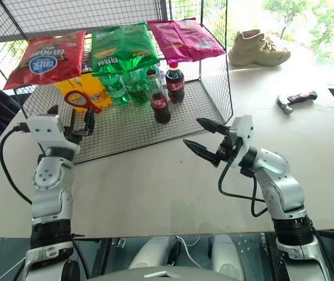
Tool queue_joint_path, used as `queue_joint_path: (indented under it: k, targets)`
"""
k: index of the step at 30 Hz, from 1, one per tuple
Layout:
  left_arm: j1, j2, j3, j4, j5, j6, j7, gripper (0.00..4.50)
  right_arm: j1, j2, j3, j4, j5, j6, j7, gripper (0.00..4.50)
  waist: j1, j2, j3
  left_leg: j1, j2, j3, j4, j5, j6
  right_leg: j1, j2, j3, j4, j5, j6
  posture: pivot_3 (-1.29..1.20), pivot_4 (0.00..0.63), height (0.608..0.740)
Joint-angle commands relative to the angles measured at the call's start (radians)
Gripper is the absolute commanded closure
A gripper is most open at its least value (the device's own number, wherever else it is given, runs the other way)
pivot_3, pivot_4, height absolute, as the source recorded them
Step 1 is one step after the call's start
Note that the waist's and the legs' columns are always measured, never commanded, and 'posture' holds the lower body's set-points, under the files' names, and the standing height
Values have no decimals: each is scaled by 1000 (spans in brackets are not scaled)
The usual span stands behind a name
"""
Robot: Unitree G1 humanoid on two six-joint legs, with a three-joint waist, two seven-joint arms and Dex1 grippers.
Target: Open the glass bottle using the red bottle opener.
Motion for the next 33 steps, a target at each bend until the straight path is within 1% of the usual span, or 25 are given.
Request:
queue_joint_path:
  k: [1, 5, 13, 16, 18, 22, 23, 24, 26, 29, 30, 33]
  targets:
    - [-52, 12, -3, 22, 9, -38, 15, 0, -6, 2, 2, -47, 13, -4, -11, 964, -1, 0, 0, 0, 0, 0, 0, 0, 0, 0, 0, 0, 0, 0, 0, 0, 150, 740]
    - [-89, 7, -7, 58, 11, -51, 23, 0, -5, 3, 2, -35, 7, -17, -9, 964, -1, 0, 0, 0, 0, 0, 0, 0, 0, 0, 0, 0, 0, 0, 0, 0, 150, 740]
    - [-111, 4, -6, 98, 0, -69, 27, 0, -7, 4, -2, -7, -5, -46, -3, 964, -1, 0, 0, 0, 0, 0, 0, 0, 0, 0, 0, 0, 1, 0, 0, 0, 150, 740]
    - [-101, -7, -3, 91, -30, -65, 11, 817, -1, 4, -1, 1, -9, -58, 3, 901, -1, 0, 0, 0, 0, 0, 1, 0, 0, 0, 0, 0, 1, 0, 0, 0, 150, 740]
    - [-95, -24, 5, 84, -67, -55, 2, 1749, 0, 7, -2, 7, -9, -64, 1, 901, -1, 0, 0, 0, 0, 0, 1, 0, 0, 0, 0, 0, 1, 0, 0, 0, 150, 740]
    - [-78, -33, 0, 76, -88, -43, -13, 3700, 1, 7, -5, 12, -9, -69, -2, 901, -2, 0, 0, 0, 0, 0, 1, 0, 0, 0, 0, 0, 1, 0, 0, 0, 150, 740]
    - [-75, -38, 0, 71, -97, -37, -16, 4248, 2, 6, -5, 12, -8, -69, -2, 901, -2, 0, 0, 0, 0, 0, 1, 0, 0, 0, 0, 0, 1, 0, 0, 0, 150, 740]
    - [-72, -40, 1, 68, -104, -34, -18, 4428, 2, 5, -4, 11, -8, -69, -3, 901, -2, 0, 0, 0, 0, 0, 1, 0, 0, 0, 0, 0, 1, 0, 0, 0, 150, 740]
    - [-68, -52, 7, 52, -138, -27, -25, 4428, 2, 3, -4, 11, -8, -68, -3, 901, -2, 0, 0, 0, 0, 0, 1, 0, 0, 0, 0, 0, 1, 0, 0, 0, 150, 740]
    - [-70, -82, 28, 10, -238, 5, -45, 4428, 2, 2, -4, 11, -9, -67, -4, 901, -2, 0, 0, 0, 0, 0, 1, 0, 0, 0, 0, 0, 1, 0, 0, 0, 150, 740]
    - [-71, -95, 40, -10, -289, 25, -54, 4428, 2, 2, -4, 9, -8, -66, -5, 901, -1, 0, 0, 0, 0, 0, 1, 0, 0, 0, 0, 0, 1, 0, 0, 0, 150, 740]
    - [-60, -145, 66, -102, -535, 130, -132, 4428, 1, 4, -4, 6, -7, -63, -10, 901, -2, -1, 0, 0, 0, 0, 2, 0, 0, 0, 0, 0, 1, 0, 0, 0, 150, 740]
